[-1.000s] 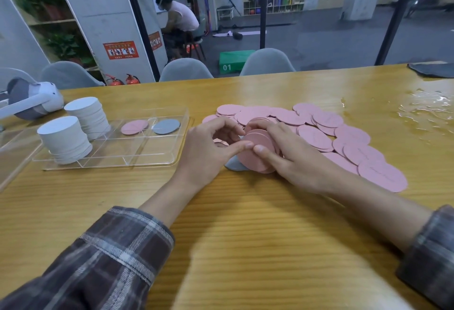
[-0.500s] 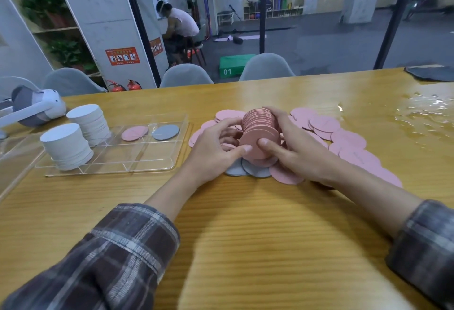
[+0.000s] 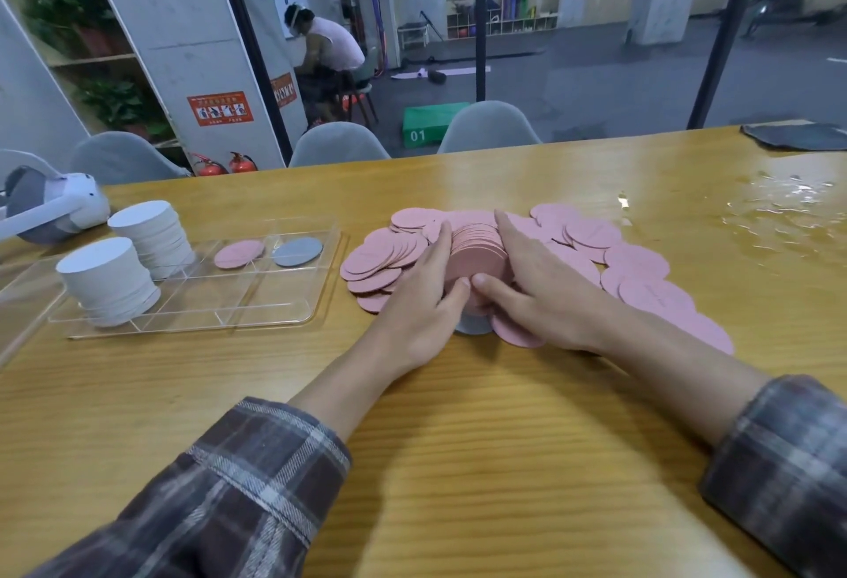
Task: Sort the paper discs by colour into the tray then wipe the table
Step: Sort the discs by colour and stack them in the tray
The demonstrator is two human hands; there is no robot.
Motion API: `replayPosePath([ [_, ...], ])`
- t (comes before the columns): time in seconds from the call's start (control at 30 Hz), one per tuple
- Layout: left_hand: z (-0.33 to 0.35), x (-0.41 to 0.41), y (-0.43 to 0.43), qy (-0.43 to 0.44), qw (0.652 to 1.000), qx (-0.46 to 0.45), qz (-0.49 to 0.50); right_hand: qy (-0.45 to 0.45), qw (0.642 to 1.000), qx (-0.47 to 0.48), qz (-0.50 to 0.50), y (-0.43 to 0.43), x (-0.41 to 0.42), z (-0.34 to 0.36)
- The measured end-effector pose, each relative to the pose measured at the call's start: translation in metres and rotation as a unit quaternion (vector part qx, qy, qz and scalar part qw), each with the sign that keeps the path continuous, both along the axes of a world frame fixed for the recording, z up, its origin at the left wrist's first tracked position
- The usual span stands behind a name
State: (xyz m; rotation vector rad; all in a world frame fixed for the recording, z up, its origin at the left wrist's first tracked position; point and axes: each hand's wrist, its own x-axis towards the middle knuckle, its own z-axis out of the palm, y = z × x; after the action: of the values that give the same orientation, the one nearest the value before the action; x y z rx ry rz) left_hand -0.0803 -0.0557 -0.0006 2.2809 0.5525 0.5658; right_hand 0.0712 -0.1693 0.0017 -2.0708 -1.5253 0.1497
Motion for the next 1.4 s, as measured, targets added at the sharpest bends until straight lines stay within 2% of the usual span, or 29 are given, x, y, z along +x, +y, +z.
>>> replayPosePath([
  [0.2,-0.001,0.0,0.0,-0.013,0.999,0.034,-0.014,0.006,1.0,-0.018,-0.002,-0.001,0.002,0.001],
  [0.37,0.0,-0.007,0.007,-0.065,0.993,0.097,-0.016,-0.01,1.0,-0.029,0.007,-0.009,0.005,0.004],
  [0.53,-0.005,-0.011,0.009,-0.034,0.991,0.13,-0.022,-0.001,0.999,-0.033,0.013,-0.011,0.001,0.001],
  [0.93,-0.005,-0.007,0.007,-0.01,0.996,0.094,0.001,-0.03,0.998,-0.051,-0.01,-0.005,-0.009,0.009],
  [1.03,-0.002,-0.01,0.007,-0.027,0.996,0.079,0.003,-0.021,1.0,-0.018,-0.001,-0.006,-0.01,0.012],
  [1.13,0.004,-0.017,0.012,-0.069,0.997,0.012,0.012,0.028,0.999,0.039,0.009,-0.006,-0.011,0.019],
  [1.27,0.018,-0.034,0.026,-0.134,0.987,-0.079,0.043,0.128,0.99,0.061,0.015,0.006,-0.018,0.032],
  [1.4,0.035,-0.061,0.05,-0.139,0.981,-0.107,0.08,0.125,0.99,0.04,0.045,0.041,-0.037,0.049],
])
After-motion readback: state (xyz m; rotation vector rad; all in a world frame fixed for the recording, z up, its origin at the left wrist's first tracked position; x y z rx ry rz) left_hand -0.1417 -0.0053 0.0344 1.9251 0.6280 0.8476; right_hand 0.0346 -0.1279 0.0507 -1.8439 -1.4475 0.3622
